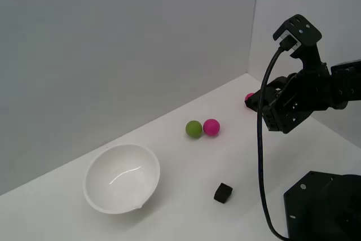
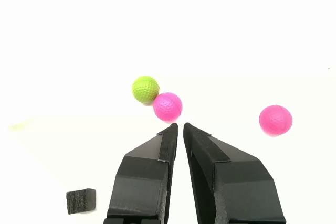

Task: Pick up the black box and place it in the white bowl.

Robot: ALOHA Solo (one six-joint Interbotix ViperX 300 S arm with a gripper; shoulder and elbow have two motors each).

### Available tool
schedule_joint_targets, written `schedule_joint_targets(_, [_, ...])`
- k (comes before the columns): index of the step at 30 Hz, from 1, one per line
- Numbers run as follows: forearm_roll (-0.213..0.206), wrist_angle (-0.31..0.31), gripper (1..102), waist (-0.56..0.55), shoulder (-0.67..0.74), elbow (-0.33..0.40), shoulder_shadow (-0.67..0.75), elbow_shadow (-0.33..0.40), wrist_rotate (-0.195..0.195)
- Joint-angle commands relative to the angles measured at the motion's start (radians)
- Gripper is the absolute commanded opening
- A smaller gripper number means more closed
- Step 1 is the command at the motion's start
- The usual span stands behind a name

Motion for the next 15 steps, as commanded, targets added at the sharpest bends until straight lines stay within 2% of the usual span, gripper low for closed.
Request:
schedule_joint_targets(1, [-0.012, 0.012, 3, -0.026, 0.213, 0.009, 0.212, 0.014, 0.005])
schedule_joint_targets(15, [-0.011, 0.011, 3, -0.026, 0.167, 0.009, 0.167, 0.011, 0.003])
